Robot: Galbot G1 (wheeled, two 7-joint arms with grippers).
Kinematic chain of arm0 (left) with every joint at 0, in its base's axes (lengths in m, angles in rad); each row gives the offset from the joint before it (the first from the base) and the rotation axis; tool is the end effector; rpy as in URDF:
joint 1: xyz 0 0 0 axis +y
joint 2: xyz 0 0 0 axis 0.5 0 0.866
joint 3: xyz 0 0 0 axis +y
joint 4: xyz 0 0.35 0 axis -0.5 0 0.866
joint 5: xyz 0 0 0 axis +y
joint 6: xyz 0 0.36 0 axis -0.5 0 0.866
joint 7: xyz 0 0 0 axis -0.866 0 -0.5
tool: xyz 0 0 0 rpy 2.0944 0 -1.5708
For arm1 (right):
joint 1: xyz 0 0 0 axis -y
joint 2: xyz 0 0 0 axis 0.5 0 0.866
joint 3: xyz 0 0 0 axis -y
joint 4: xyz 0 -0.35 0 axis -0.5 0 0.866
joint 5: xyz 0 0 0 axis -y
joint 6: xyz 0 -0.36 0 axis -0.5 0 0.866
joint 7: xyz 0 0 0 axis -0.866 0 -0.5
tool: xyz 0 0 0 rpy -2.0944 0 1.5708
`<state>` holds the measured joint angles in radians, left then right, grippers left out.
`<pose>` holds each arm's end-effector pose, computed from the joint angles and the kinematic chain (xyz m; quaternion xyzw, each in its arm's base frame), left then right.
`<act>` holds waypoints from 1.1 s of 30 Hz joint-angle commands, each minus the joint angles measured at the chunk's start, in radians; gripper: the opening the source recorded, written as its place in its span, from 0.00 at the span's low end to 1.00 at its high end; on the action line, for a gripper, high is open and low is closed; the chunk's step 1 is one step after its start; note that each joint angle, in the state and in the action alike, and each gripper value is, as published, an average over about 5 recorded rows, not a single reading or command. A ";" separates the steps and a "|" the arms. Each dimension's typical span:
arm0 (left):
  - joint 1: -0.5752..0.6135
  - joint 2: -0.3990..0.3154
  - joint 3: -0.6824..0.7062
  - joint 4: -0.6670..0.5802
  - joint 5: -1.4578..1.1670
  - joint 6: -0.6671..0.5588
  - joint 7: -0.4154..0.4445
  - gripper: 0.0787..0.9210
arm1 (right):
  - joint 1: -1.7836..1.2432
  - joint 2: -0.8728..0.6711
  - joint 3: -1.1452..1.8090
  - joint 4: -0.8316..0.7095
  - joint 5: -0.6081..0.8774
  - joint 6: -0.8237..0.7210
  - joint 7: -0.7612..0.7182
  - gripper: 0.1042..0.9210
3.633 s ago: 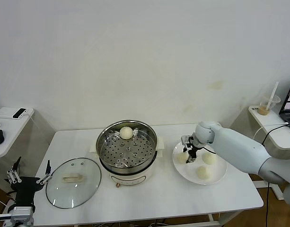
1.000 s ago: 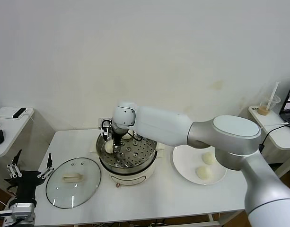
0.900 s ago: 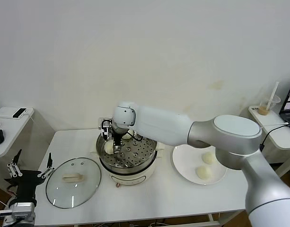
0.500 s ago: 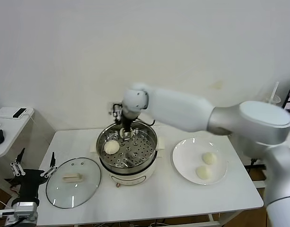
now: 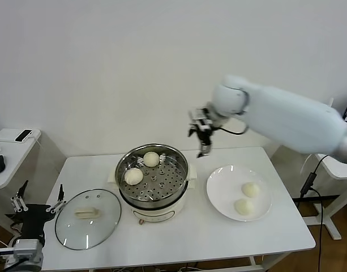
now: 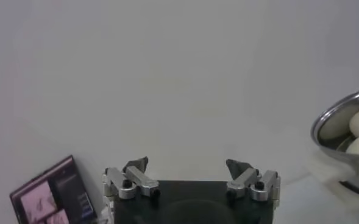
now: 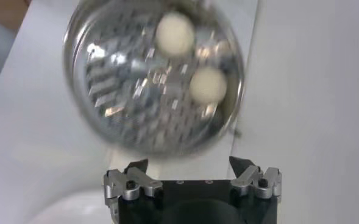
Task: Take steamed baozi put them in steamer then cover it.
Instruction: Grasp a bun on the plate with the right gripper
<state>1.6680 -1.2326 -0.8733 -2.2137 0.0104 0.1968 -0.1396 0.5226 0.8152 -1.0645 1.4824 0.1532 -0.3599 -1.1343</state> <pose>0.1656 0.1376 -0.2338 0.1315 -0.9615 -0.2382 0.0391 0.5237 -0.0008 -0.0067 0.5316 -0.5341 0.5996 0.2694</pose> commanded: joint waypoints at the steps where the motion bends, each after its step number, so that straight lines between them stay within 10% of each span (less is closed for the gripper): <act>1: -0.005 0.008 -0.012 0.061 -0.347 0.068 -0.092 0.88 | -0.328 -0.422 0.263 0.199 -0.215 0.096 -0.053 0.88; 11: -0.016 -0.020 0.002 0.048 -0.314 0.067 -0.031 0.88 | -0.694 -0.502 0.512 0.177 -0.335 0.158 -0.043 0.88; 33: -0.012 -0.021 0.004 0.060 -0.224 0.069 -0.021 0.88 | -0.769 -0.151 0.507 -0.081 -0.418 0.139 -0.003 0.88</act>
<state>1.6537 -1.2520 -0.8669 -2.1618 -0.2210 0.2622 -0.1616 -0.1913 0.5636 -0.5867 1.4811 -0.2302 -0.2237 -1.1425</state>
